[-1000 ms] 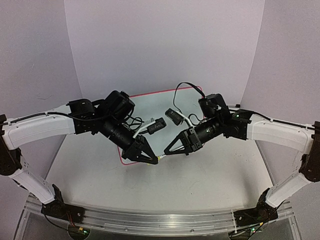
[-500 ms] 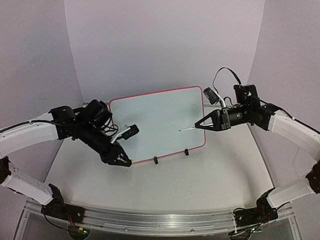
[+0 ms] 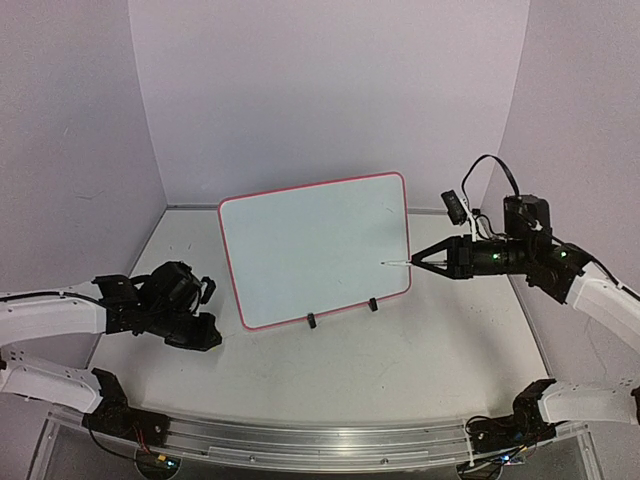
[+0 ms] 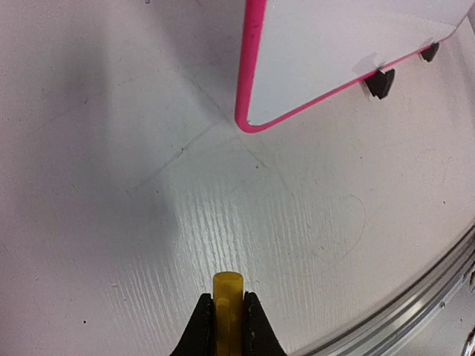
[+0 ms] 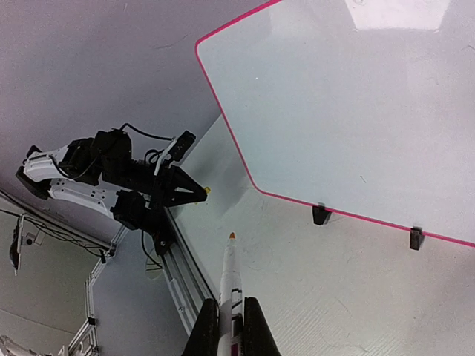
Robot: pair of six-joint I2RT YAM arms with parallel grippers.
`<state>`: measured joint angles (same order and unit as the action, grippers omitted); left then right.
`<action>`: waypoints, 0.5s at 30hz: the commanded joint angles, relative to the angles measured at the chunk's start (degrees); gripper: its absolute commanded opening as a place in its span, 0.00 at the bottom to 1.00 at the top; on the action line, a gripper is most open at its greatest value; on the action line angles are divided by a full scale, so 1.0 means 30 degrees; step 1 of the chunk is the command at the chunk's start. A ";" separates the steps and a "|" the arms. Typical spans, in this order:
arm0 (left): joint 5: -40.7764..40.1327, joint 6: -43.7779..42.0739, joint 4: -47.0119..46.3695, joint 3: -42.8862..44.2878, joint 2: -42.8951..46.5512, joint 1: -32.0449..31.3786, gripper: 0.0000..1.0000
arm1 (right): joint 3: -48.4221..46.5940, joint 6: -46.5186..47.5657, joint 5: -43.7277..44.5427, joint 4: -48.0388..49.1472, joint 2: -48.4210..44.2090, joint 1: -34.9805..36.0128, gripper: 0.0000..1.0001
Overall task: Write a sentence on the whiteboard
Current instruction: Place the pen cap at the center of the board.
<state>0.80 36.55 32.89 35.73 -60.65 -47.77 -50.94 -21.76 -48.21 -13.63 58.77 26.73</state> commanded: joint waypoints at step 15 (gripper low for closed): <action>-0.2056 0.1611 -0.2452 -0.0051 -0.3921 0.0104 0.11 | 0.2526 -0.2268 0.2232 0.3641 -0.0389 0.0846 0.00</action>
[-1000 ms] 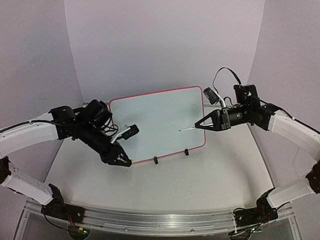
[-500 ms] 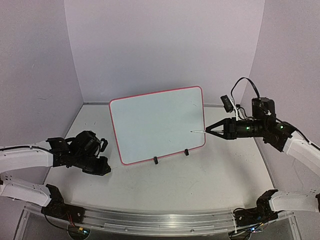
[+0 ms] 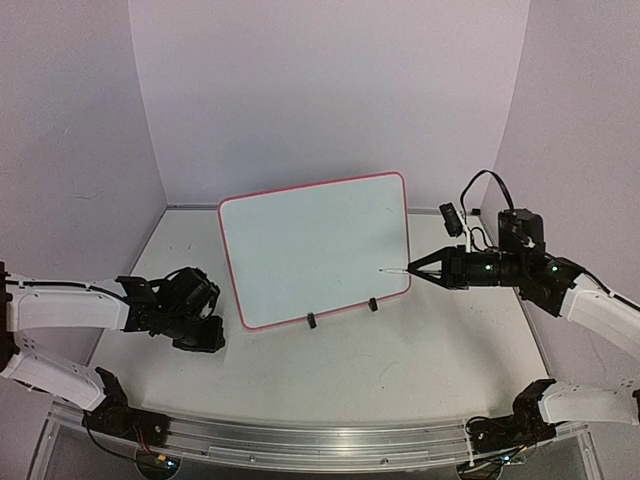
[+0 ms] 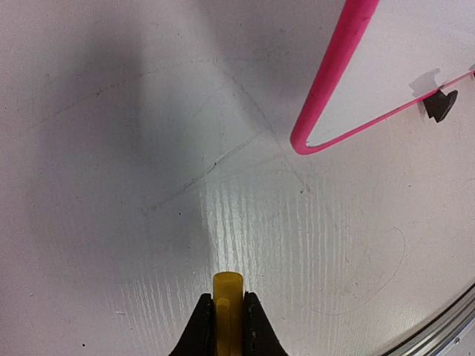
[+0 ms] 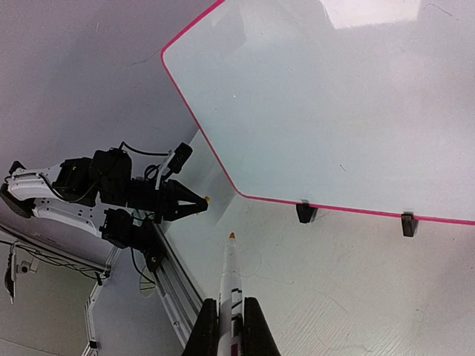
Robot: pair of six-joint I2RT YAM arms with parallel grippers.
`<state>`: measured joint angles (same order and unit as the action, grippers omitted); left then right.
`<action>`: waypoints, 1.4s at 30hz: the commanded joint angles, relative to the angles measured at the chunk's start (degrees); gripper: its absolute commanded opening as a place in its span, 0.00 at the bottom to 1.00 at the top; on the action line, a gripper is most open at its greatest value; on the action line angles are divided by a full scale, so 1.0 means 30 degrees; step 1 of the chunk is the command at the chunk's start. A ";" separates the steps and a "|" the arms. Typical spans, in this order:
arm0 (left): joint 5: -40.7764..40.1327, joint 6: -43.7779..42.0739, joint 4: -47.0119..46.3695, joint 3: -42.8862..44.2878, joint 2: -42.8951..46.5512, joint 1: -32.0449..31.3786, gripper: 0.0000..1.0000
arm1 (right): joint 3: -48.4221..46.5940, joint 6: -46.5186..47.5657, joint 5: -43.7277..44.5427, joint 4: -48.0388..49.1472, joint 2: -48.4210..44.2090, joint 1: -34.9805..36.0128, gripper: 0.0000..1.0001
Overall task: Write a sentence on the whiteboard
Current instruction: Place the pen cap at the center of the board, then hold the whiteboard at the center of the board.
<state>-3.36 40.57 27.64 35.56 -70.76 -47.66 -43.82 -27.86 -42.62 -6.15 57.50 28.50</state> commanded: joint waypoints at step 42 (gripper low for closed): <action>0.7766 -1.1703 0.6061 1.1214 0.0678 0.8128 0.94 | -0.4733 0.2527 0.5108 0.1537 0.4579 0.6072 0.00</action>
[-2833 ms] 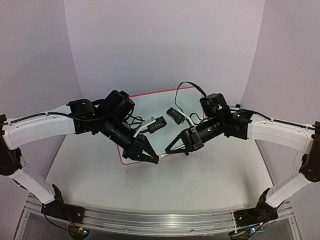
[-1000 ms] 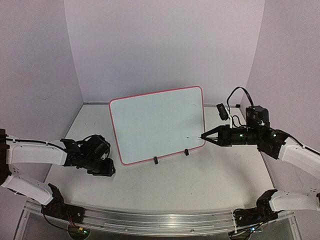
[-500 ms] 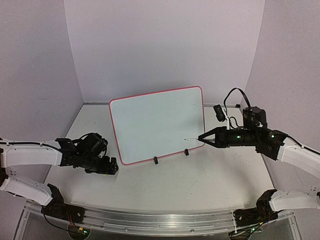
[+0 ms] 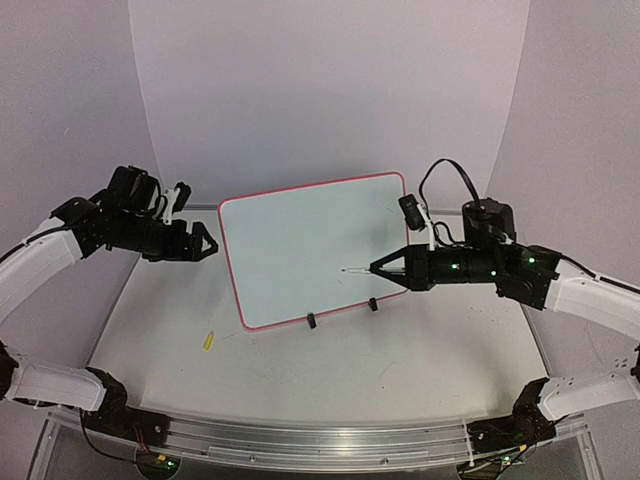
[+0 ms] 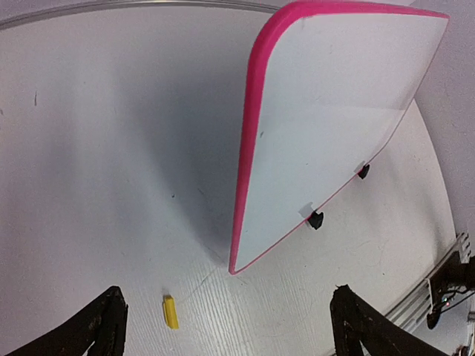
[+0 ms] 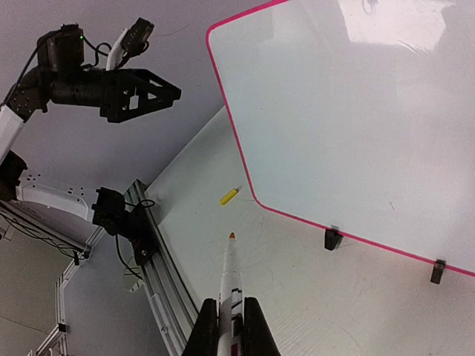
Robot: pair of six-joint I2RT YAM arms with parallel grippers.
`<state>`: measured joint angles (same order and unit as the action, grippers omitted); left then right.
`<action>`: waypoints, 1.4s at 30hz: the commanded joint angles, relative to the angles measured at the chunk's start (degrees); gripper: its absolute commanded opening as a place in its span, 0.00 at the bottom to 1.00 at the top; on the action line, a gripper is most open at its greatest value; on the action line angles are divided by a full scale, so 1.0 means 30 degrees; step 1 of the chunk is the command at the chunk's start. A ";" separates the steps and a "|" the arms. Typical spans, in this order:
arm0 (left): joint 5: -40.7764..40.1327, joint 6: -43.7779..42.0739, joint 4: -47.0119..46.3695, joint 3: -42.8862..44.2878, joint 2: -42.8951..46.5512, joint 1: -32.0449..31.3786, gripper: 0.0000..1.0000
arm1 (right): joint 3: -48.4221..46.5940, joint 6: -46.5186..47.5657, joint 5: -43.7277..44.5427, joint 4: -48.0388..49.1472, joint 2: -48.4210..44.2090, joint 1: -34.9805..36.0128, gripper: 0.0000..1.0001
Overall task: Write a sentence on the whiteboard
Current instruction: Hold the whiteboard at the center of the board.
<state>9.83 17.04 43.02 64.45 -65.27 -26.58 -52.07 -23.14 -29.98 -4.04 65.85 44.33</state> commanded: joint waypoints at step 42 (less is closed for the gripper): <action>1.3583 -0.8438 -0.5392 0.0885 -0.6691 0.4587 0.13 | -1.5199 0.1805 0.0954 0.2901 1.6100 0.2605 0.00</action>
<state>49.70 -7.05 28.38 66.85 -85.03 -12.67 -94.56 -18.24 -28.96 3.00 112.81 51.86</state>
